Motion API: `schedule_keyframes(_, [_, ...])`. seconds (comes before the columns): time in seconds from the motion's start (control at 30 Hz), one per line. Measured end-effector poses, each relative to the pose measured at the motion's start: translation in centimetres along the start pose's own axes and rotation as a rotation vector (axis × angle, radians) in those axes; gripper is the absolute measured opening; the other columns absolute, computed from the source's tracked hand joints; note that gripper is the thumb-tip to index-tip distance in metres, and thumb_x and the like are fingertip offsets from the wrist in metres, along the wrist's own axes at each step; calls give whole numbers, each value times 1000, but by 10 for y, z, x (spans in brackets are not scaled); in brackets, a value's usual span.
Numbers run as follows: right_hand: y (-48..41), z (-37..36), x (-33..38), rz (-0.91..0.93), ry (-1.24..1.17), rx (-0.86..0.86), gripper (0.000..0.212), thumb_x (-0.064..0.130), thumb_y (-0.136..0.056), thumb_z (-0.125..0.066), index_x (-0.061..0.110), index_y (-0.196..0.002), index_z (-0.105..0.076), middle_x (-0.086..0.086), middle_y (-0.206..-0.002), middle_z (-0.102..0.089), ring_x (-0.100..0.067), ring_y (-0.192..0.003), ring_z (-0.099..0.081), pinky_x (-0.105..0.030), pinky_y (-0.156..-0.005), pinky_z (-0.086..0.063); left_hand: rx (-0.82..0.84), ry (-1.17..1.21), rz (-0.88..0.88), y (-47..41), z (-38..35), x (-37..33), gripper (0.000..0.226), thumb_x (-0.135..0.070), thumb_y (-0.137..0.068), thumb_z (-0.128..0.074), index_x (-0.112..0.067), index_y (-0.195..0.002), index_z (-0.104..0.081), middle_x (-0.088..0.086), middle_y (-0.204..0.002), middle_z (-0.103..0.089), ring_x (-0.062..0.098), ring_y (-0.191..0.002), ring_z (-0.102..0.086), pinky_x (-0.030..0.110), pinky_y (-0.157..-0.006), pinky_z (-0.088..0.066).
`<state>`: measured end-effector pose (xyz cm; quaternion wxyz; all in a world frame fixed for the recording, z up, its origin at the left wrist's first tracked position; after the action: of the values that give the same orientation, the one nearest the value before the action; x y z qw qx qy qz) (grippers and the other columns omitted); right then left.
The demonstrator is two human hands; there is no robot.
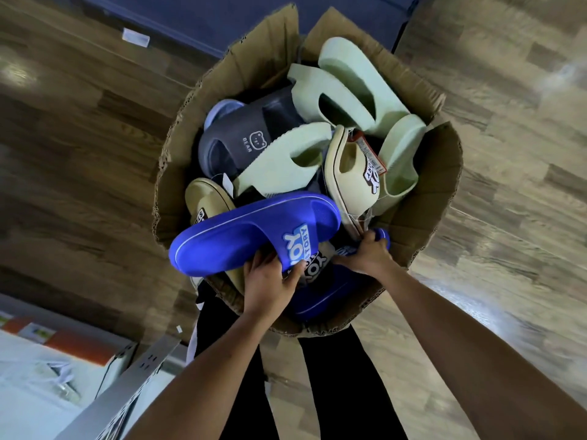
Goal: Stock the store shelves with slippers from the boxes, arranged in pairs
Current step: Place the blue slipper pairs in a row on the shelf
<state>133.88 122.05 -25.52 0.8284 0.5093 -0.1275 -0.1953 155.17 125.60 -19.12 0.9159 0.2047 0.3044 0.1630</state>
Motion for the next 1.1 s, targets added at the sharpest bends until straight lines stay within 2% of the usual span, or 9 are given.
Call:
schedule_keyframes(0.07, [7,6,-1,-30,44,-16,104,62,-68,-69,5,-141,-21,-20,-145,-21,-38,-129,-40,-39,-104,-37,24,2,7,-1,1,0,40,-40,-88,-57,-7,-112,-60,5,-126,-59,25,-125,-44,36,-100,-29])
schedule_keyframes(0.2, [33,15,-1,-72,302,-153,109,70,-60,-69,4,-137,-28,-14,-136,-37,-28,-125,-45,-35,-101,-35,98,44,-62,-6,8,-8,43,-43,-89,-54,-12,-119,-55,-1,-128,-56,19,-122,-46,35,-99,-33])
schedule_keyframes(0.33, [51,24,10,-114,271,-216,102,64,-61,-72,3,-132,-31,-13,-133,-45,-26,-124,-47,-34,-100,-36,129,43,-127,-13,29,-11,45,-46,-87,-56,-10,-114,-57,2,-119,-59,22,-110,-52,33,-90,-40])
schedule_keyframes(0.5, [96,40,24,-148,208,-240,78,49,-71,-74,4,-127,-42,-10,-128,-53,-25,-121,-52,-31,-95,-41,81,91,-121,-15,82,-21,39,-43,-86,-60,-7,-102,-62,9,-105,-67,26,-103,-58,31,-82,-41])
schedule_keyframes(0.6, [131,59,49,-92,201,-282,69,45,-74,-72,7,-126,-46,-8,-128,-54,-24,-120,-52,-32,-94,-42,101,99,-147,-15,118,-33,40,-43,-84,-62,-7,-101,-61,10,-103,-67,27,-100,-59,32,-78,-43])
schedule_keyframes(0.73, [177,100,91,-13,27,-371,95,56,-66,-73,5,-134,-32,-12,-139,-42,-28,-130,-42,-38,-102,-37,104,124,-196,-19,175,-63,38,-42,-82,-63,-9,-101,-59,7,-101,-67,25,-96,-61,30,-73,-43])
schedule_keyframes(0.87, [216,139,134,115,64,-386,106,58,-64,-74,6,-140,-20,-12,-144,-35,-30,-135,-33,-38,-104,-35,11,157,-181,-26,244,-84,42,-41,-86,-60,-4,-103,-57,13,-108,-65,30,-104,-59,32,-77,-42])
schedule_keyframes(1.0, [258,187,156,214,66,-520,96,51,-67,-75,4,-134,-24,-13,-139,-39,-33,-131,-37,-37,-102,-36,-108,216,-156,-30,307,-100,50,-44,-85,-61,1,-106,-57,19,-108,-65,34,-102,-61,36,-84,-45])
schedule_keyframes(1.1, [293,224,175,300,58,-615,80,44,-72,-74,2,-126,-33,-17,-132,-47,-34,-124,-44,-38,-96,-41,-223,342,-161,-16,353,-123,49,-32,-81,-69,2,-115,-55,17,-117,-62,31,-111,-57,31,-90,-41])
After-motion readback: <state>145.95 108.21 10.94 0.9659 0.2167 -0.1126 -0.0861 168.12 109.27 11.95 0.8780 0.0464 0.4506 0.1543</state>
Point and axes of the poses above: each hand's wrist, its own y-axis away from the middle knuckle, its own z-axis out of the back of the hand, x = y × z, the point moved 10 cm from there along -y, towards the middle knuckle
